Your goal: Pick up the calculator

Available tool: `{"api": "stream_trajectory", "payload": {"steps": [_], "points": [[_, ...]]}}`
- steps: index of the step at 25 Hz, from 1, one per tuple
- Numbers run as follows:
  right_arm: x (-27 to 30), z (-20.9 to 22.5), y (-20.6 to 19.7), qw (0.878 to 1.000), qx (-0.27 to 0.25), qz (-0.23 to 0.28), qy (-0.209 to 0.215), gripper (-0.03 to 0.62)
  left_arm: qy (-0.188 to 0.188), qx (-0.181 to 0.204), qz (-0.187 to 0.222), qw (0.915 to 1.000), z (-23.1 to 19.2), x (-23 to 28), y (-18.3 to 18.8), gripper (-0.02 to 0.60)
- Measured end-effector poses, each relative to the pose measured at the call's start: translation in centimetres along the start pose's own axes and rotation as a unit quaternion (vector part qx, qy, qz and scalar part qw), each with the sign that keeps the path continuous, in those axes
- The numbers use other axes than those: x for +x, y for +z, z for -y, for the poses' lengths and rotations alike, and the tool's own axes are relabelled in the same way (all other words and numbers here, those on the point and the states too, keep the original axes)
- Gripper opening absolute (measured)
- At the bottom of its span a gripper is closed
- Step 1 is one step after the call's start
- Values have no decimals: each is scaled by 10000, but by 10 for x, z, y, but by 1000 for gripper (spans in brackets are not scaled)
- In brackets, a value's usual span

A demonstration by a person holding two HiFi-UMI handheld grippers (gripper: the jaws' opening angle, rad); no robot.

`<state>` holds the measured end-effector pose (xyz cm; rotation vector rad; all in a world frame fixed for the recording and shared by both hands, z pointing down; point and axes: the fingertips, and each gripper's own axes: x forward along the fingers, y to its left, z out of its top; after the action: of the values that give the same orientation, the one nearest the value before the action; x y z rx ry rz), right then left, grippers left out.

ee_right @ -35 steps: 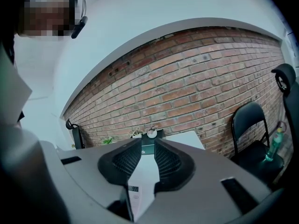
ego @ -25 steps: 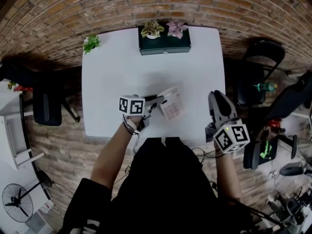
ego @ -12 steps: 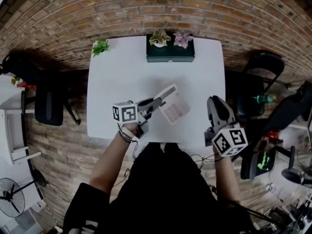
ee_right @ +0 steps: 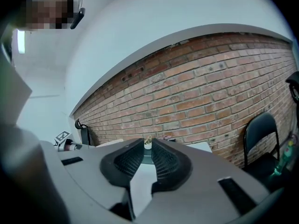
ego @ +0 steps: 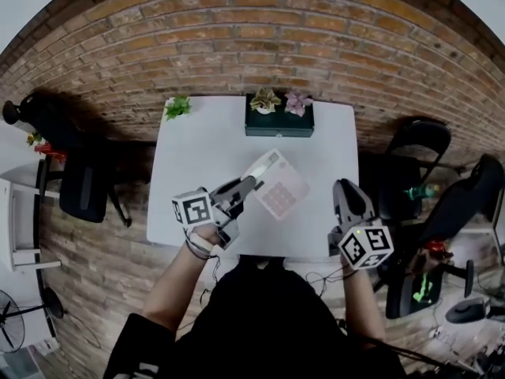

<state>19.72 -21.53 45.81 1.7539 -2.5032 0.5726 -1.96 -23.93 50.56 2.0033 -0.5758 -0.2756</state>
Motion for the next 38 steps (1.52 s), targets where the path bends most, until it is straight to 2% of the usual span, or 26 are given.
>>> {"api": "stream_trajectory", "payload": {"steps": [8, 16, 21, 27, 30, 38], "points": [[-3, -11, 31, 9995, -196, 227, 18, 44, -217, 177, 696, 9972, 54, -22, 48, 74], [-4, -32, 60, 9966, -571, 564, 190, 6, -435, 164, 1168, 9921, 84, -43, 71, 74], [1, -42, 67, 9948, -642, 658, 430, 5, -454, 244, 1337, 9897, 99, -52, 78, 74], [9, -53, 70, 9892, -1113, 752, 580, 5, -316, 339, 1475, 9880, 107, -59, 80, 74], [13, -58, 71, 9860, -1330, 765, 649, 5, -373, 232, 1589, 9863, 108, -63, 81, 74], [30, -71, 71, 9850, -1322, 754, 810, 5, -289, 64, 1690, 9852, 99, -73, 83, 73]]}}
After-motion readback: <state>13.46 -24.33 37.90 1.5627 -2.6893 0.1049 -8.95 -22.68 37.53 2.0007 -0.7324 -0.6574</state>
